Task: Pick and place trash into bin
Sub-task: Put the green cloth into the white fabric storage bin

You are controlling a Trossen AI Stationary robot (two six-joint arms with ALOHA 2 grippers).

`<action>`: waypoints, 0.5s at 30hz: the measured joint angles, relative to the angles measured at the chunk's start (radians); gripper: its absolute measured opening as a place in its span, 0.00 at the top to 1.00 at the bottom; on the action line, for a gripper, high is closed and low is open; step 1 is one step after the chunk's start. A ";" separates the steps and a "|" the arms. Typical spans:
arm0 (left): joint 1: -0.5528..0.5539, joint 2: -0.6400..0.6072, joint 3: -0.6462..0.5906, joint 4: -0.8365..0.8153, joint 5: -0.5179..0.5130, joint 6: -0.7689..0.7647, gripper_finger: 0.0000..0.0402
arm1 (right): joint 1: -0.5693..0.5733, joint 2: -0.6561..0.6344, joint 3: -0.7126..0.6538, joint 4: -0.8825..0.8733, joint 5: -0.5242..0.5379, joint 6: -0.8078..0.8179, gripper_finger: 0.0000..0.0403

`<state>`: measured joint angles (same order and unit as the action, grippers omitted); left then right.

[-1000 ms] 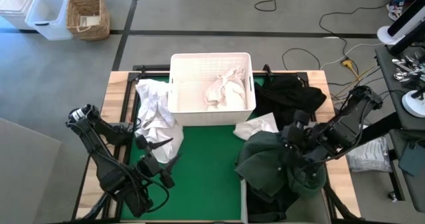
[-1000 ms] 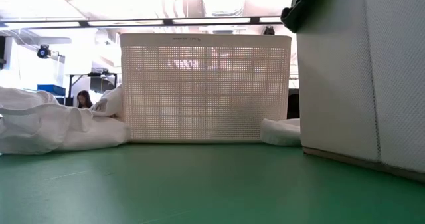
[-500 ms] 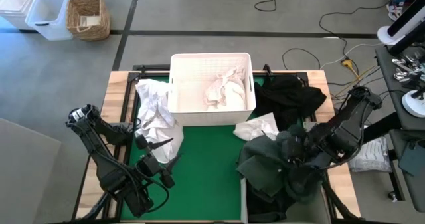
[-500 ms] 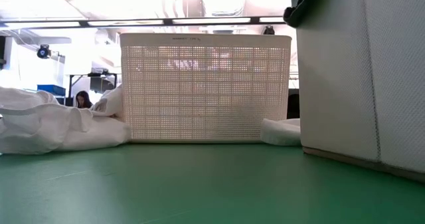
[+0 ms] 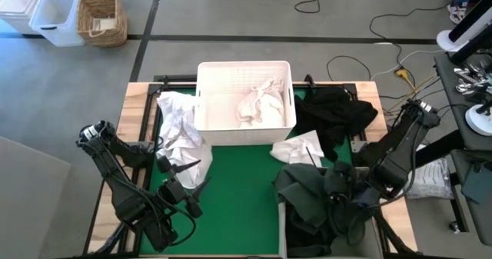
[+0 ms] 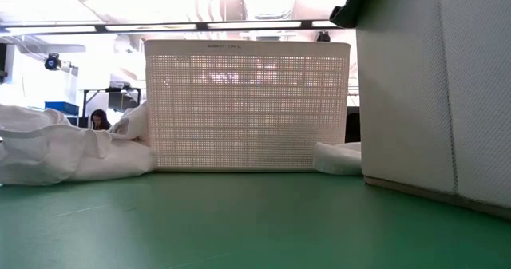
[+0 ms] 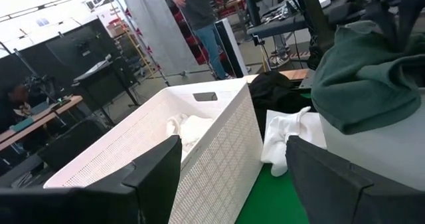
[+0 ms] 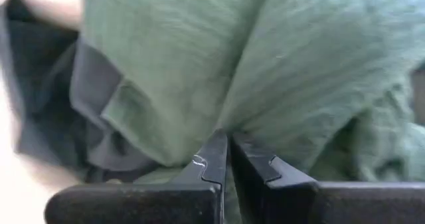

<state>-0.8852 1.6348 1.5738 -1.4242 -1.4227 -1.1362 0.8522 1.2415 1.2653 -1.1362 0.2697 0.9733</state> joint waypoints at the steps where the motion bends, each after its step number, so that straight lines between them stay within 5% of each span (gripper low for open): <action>1: 0.000 0.000 0.000 0.000 0.001 0.000 0.38 | 0.008 0.000 -0.003 0.014 -0.006 0.000 0.97; 6: 0.000 0.000 -0.002 0.003 0.002 0.000 0.38 | 0.058 -0.003 0.015 0.049 0.020 -0.005 0.97; 15: 0.004 0.000 -0.005 0.005 -0.031 0.020 0.38 | 0.060 -0.012 0.138 -0.090 0.371 -0.162 0.97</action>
<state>-0.8809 1.6348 1.5688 -1.4197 -1.4536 -1.1158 0.9125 1.2295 1.4034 -1.2265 0.6410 0.8114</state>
